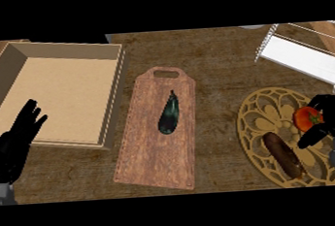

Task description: Pick the tomato from the placemat and place it in the tiered shelf

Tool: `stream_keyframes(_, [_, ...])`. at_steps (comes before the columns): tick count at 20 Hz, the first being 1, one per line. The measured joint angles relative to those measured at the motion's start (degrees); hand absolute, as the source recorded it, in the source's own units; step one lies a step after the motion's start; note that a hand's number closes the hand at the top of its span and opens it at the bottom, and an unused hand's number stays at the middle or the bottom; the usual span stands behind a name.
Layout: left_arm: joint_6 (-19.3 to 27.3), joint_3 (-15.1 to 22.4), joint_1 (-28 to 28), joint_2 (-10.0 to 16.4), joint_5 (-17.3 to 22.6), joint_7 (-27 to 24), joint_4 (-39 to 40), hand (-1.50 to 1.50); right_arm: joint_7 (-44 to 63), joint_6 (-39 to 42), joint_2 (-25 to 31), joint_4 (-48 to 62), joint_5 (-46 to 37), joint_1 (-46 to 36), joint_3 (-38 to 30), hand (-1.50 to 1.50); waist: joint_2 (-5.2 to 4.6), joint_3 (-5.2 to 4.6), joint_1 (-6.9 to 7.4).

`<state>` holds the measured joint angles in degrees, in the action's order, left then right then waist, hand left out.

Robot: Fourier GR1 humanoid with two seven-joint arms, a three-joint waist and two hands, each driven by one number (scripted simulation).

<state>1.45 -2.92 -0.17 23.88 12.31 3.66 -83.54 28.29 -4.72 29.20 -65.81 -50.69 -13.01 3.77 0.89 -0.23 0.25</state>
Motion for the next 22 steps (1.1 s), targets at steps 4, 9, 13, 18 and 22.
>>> stream_keyframes(4, [0.5,-0.5,-0.1,-0.9,-1.2,-0.5,0.3,0.0,-0.2,-1.3,0.0,-1.2,-2.5,0.7,0.4,1.5,0.07,0.09,-0.21])
stream_keyframes(9, [-0.3,-1.2,0.7,-0.9,-1.4,0.4,-0.8,0.0,1.0,-3.5,-0.4,-6.1,-5.5,2.0,0.4,1.5,-0.1,0.25,-0.33])
stream_keyframes(13, [-0.3,-1.4,0.6,-1.7,-2.1,0.0,-0.6,0.0,1.5,-1.2,-1.4,-9.7,-5.7,-0.4,1.0,1.5,-0.3,0.58,-0.23])
stream_keyframes(18, [-1.0,-1.4,-0.2,-1.8,-2.3,0.5,-0.3,0.0,-1.5,5.7,-3.7,-7.4,-1.7,-9.6,1.8,1.5,-0.57,0.68,0.5])
stream_keyframes(22, [-1.7,-2.0,0.3,-2.0,-2.3,-0.2,-0.2,0.0,-0.8,9.9,-4.2,-10.7,1.3,-13.5,-0.1,1.5,-0.46,0.76,0.08])
